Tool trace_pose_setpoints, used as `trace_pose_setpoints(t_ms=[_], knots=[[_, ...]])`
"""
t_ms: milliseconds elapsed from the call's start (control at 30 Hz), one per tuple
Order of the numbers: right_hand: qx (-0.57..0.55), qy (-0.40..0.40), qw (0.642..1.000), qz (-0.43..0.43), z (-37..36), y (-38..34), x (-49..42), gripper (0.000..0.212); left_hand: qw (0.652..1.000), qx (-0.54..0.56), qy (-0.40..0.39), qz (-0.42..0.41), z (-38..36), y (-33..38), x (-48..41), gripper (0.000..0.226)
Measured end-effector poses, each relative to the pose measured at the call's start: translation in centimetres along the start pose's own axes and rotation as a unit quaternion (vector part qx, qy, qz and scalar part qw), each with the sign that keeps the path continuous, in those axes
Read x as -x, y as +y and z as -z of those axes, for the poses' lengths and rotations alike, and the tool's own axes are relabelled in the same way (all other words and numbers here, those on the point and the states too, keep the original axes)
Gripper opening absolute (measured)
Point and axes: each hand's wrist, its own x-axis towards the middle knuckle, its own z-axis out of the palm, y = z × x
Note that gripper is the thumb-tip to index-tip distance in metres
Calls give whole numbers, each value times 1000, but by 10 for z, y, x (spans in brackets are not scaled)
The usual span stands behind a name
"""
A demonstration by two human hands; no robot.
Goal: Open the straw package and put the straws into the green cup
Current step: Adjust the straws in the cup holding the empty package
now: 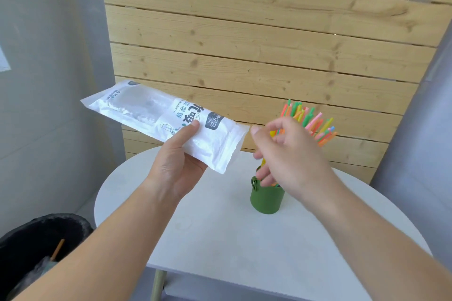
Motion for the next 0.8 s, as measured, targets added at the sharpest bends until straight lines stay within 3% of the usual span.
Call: trace_pose_setpoints(t_ms=[67,133,333,600,800], knots=[[-80,-47,990,-108,-10,8,1,47,1000,-19,-18,16,1,2,3,38],[-180,-90,966,-165,-18,15,2,40,997,-51,-30,41,2,3,7,35],[-337,-105,918,-183,-49,27,5,25,991,-110,18,68,12,23,31,36],[-348,-224,882,-227,-125,23,36,22,965,-78,250,-9,73,81,82,45],[-349,-188,889,-229,-194,9,72,23,900,-60,429,-50,141,112,115,34]])
